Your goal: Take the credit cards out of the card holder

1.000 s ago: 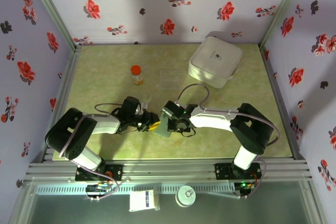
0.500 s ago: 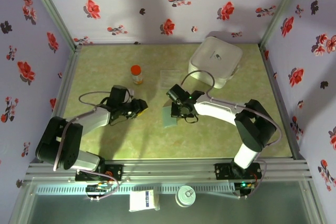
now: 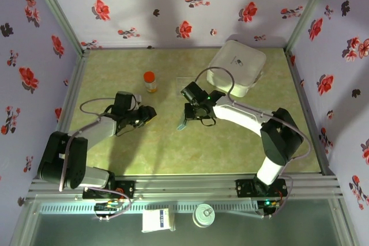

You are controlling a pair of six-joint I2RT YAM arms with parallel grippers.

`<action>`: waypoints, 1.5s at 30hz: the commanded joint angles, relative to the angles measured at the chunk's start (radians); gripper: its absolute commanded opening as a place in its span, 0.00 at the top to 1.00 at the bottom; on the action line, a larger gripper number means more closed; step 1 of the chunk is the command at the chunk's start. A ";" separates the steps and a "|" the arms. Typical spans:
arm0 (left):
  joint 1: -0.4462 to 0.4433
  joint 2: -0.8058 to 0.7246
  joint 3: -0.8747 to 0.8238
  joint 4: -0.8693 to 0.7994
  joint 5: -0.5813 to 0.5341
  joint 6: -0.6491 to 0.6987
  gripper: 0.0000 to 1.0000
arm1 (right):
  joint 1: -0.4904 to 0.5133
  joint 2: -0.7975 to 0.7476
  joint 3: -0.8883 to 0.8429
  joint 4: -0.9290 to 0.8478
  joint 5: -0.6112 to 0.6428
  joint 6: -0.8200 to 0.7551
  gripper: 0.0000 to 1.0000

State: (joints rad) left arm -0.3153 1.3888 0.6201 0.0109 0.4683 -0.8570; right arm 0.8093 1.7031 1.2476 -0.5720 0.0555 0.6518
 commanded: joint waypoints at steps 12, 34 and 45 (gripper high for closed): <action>0.016 -0.010 0.000 0.006 0.049 0.030 0.73 | 0.042 0.080 0.201 -0.137 -0.057 -0.252 1.00; -0.118 0.275 0.158 0.076 0.100 -0.018 1.00 | -0.109 0.029 -0.037 -0.114 0.088 -0.188 1.00; -0.155 0.362 0.221 0.054 0.130 -0.008 1.00 | -0.130 0.062 -0.049 -0.066 0.053 -0.188 1.00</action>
State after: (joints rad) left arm -0.4675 1.7348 0.8169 0.0746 0.5781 -0.8616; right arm 0.6857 1.7523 1.2057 -0.6563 0.1165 0.4488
